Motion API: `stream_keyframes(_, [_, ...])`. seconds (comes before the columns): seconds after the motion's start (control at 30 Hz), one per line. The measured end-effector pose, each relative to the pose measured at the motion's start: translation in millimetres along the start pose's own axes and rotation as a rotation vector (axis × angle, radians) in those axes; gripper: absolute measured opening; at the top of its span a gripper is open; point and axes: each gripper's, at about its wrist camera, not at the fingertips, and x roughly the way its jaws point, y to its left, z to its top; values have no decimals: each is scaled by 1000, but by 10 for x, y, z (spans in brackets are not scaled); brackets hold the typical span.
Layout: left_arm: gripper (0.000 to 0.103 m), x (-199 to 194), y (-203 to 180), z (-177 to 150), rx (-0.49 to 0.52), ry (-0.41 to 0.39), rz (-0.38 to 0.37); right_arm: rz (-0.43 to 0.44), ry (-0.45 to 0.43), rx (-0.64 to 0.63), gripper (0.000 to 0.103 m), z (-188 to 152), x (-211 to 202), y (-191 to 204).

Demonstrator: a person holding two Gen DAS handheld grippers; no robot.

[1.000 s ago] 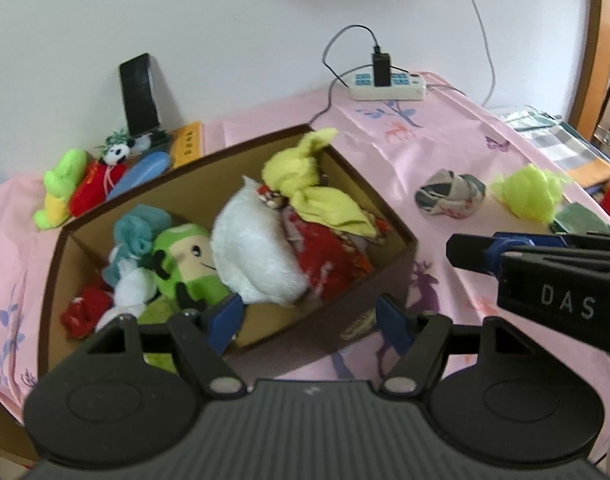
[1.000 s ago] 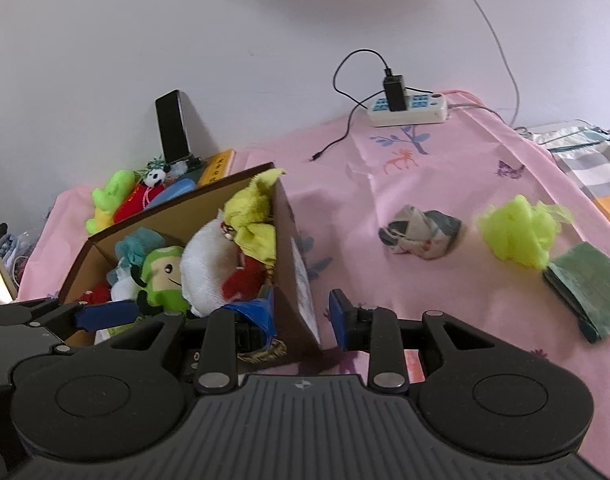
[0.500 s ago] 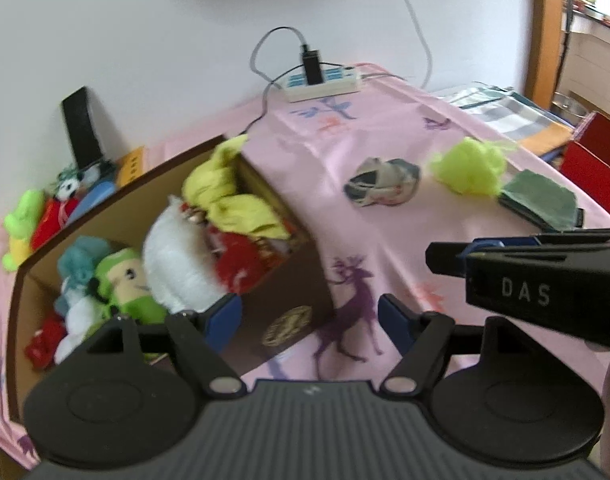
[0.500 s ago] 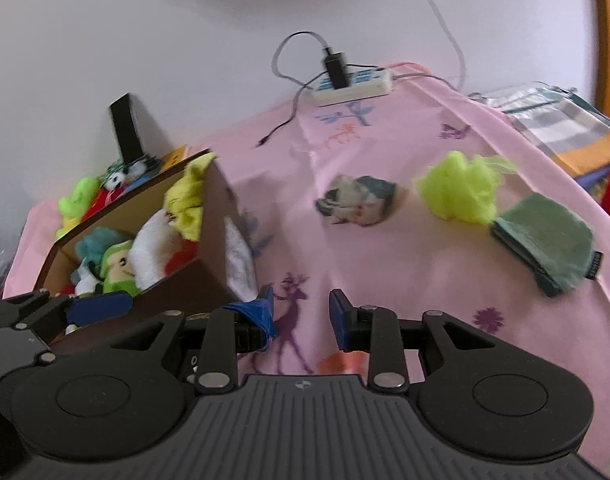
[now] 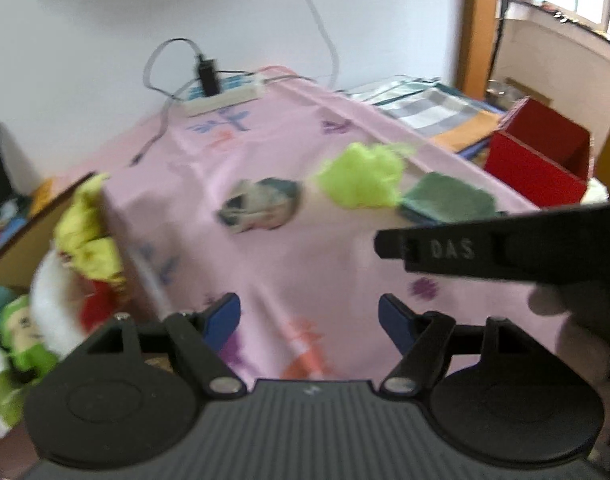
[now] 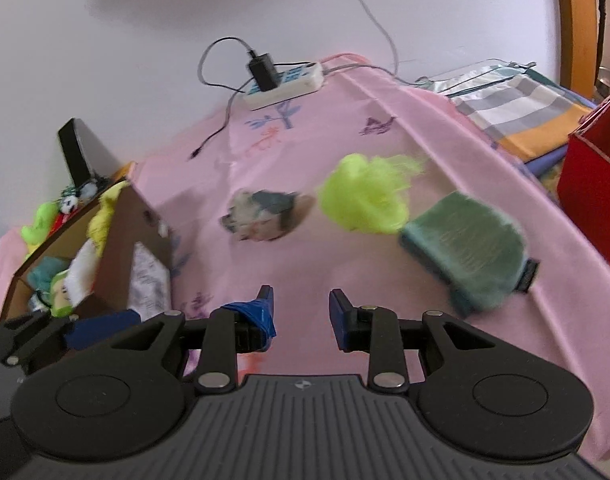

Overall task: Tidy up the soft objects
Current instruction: 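Move the right gripper to the green 'NICE TO MEET YOU' pouch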

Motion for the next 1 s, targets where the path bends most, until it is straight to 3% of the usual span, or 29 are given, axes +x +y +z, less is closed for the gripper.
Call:
stream_keyframes(0.43, [80,598,-654,258,-45,45,-212,-102,-2,36,14,458,113,-1027])
stream_keyframes(0.5, [82,685,-742,302,-43,44,-230,-109,7,47,14,494,151,-1153])
stream_keyframes(0.53, [87,733,-786,327,-46,43,-239,-108,14,54,14,508,171,-1219])
stream_keyframes(0.57, [92,763,-824,344,-51,41,-246,-102,25,59,14,516,197,-1276])
stream_keyframes(0.9, [92,1189,-1060,521,-85,67,-244,-22,88,32,14,586,395,-1506])
stream_keyframes(1.0, [92,1292,-1076,528,-99,74,-243,41,128,37,14,622,460,-1573])
